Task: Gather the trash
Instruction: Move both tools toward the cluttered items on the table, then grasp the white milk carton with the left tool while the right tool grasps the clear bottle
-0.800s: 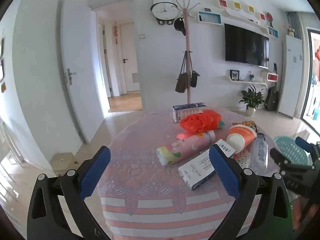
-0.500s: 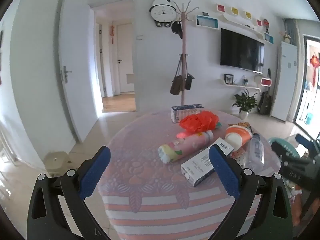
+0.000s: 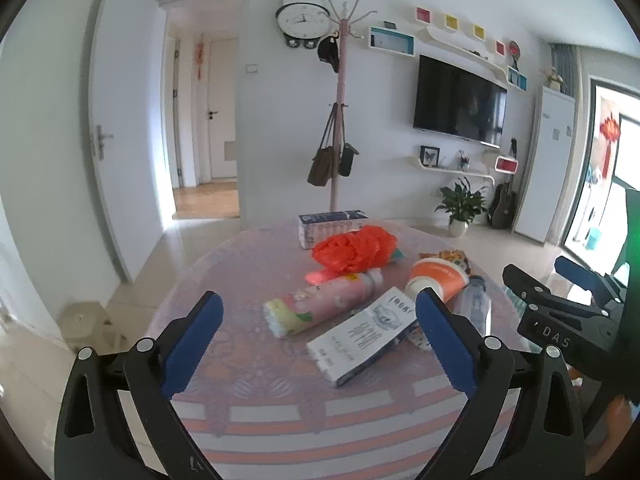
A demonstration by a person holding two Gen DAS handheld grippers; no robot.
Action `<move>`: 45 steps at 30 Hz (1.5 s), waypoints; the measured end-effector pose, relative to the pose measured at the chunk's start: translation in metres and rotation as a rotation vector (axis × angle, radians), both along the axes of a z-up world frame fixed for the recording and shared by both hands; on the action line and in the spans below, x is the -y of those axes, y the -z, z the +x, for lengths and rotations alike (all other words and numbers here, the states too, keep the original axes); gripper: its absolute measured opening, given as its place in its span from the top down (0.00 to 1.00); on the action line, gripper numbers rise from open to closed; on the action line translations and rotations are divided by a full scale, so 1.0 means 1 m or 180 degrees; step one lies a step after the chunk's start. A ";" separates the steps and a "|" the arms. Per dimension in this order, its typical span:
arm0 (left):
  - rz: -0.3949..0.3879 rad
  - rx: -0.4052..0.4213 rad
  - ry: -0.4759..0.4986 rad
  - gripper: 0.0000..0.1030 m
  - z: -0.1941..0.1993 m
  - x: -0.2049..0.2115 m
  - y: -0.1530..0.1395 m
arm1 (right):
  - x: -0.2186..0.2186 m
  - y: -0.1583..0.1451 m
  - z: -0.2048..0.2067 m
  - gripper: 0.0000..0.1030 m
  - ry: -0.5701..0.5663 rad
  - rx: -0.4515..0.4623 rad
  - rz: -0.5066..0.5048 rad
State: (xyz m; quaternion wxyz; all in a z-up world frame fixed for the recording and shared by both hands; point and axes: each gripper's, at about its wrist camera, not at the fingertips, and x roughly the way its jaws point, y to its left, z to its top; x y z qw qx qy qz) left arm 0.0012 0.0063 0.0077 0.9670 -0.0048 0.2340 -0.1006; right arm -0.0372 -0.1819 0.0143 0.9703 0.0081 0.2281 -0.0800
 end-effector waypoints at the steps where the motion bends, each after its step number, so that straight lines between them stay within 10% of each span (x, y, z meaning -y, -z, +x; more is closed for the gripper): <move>1: 0.0018 -0.0013 -0.0025 0.08 0.006 0.006 0.002 | 0.001 -0.001 0.003 0.20 -0.0021 0.0002 -0.0016; 20: -0.0134 -0.0225 0.0263 0.07 0.100 0.066 0.029 | 0.064 0.034 0.090 0.19 -0.0130 -0.0249 0.0037; 35: 0.0283 -0.0137 0.0457 0.07 0.077 0.045 0.040 | 0.034 0.042 0.072 0.19 0.0174 -0.0262 0.0153; 45: 0.0008 -0.0227 0.0948 0.07 0.090 0.080 0.044 | 0.082 0.036 0.049 0.20 0.0879 -0.0126 0.0161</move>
